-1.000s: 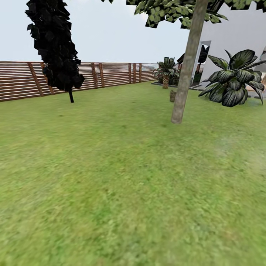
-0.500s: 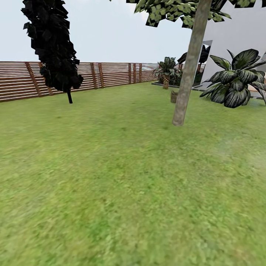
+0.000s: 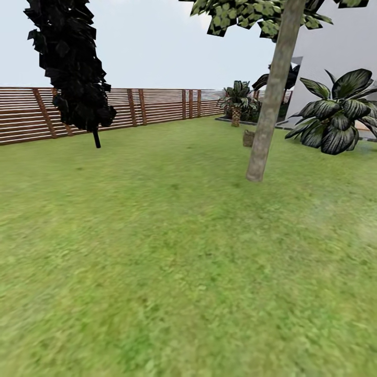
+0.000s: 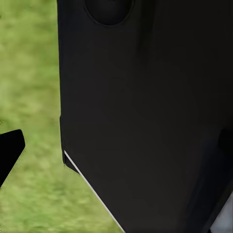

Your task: Take the three Easter eggs out of the wicker basket on the lawn in the garden, then place them on the lawn next to a single tree (choose any tree) so that all three eggs are next to the same tree and none are left in the basket.

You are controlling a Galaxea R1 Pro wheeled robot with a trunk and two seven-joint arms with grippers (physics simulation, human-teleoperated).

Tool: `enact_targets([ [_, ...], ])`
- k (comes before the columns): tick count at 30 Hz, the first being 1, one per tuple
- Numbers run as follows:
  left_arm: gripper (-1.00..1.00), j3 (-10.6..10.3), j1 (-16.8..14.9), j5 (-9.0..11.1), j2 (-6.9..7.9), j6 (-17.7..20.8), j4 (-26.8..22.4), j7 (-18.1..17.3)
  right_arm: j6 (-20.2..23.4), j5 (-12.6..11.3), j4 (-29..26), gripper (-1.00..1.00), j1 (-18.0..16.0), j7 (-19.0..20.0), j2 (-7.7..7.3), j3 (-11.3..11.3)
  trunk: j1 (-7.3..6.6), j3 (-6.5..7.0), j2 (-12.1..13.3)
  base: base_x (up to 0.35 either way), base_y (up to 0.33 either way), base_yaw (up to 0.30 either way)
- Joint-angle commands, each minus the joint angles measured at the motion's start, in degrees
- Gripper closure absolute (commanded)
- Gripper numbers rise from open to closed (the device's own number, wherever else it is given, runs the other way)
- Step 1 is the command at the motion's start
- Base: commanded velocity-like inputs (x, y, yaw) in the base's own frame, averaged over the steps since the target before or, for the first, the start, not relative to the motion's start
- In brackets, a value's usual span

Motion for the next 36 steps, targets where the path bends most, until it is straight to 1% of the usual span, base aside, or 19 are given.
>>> enact_targets([
  [1,-1.00,0.4,0.0,0.0,-0.02,0.0,-0.1,0.0,-0.2,0.2,0.1,-1.00,0.0,0.0,-0.01,0.0,0.04,-0.04,0.0,0.339,0.000,0.000],
  [36,-1.00,0.4,0.0,0.0,-0.02,0.0,-0.1,0.0,-0.2,0.2,0.0,-1.00,0.0,0.0,-0.05,0.0,0.04,-0.04,0.0,0.339,0.000,0.000],
])
